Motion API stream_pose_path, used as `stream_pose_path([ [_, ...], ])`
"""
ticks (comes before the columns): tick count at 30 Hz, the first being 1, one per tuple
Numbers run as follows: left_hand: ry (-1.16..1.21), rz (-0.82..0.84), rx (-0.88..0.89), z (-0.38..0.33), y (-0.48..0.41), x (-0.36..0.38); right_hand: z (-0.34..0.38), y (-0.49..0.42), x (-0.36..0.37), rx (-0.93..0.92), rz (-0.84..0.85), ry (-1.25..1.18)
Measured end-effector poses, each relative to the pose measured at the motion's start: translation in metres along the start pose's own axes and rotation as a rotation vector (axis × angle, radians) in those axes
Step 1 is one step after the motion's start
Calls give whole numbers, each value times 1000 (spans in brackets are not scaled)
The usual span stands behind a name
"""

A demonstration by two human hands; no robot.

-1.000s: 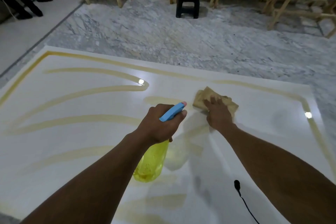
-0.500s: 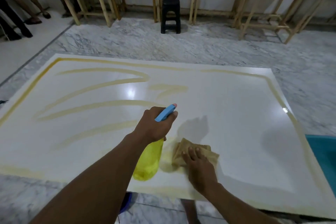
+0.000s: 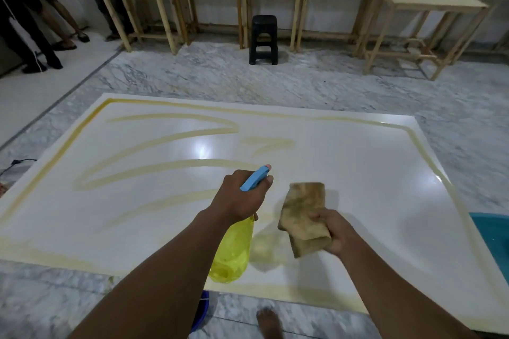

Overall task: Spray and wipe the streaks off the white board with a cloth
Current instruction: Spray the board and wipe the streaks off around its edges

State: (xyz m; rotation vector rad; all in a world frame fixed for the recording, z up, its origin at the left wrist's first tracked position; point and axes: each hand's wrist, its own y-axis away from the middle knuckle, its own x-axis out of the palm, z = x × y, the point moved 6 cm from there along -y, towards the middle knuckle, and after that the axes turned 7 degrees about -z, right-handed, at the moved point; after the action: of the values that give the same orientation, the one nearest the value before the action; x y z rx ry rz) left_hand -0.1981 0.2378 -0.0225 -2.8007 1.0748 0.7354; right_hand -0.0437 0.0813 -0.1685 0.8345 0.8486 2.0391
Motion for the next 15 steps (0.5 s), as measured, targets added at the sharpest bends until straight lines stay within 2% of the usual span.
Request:
stream_pose_path([
  [2, -2, -12, -12, 0, -17, -5, 39, -30, 14, -128, -47, 126],
  [5, 5, -17, -26, -2, -54, -11, 115, -78, 49, -335, -133, 491],
  [8, -14, -28, -24, 0, -95, -15, 191, -127, 84, -616, -292, 938],
  [10, -26, -37, -25, 2, -117, -18, 223, -156, 105, -798, -328, 1242],
  [12, -54, -43, -30, 8, -142, -19, 242, -198, 120, -855, -290, 1365],
  [15, -80, -46, -38, 13, -162, -21, 228, -242, 125, -829, -204, 1537],
])
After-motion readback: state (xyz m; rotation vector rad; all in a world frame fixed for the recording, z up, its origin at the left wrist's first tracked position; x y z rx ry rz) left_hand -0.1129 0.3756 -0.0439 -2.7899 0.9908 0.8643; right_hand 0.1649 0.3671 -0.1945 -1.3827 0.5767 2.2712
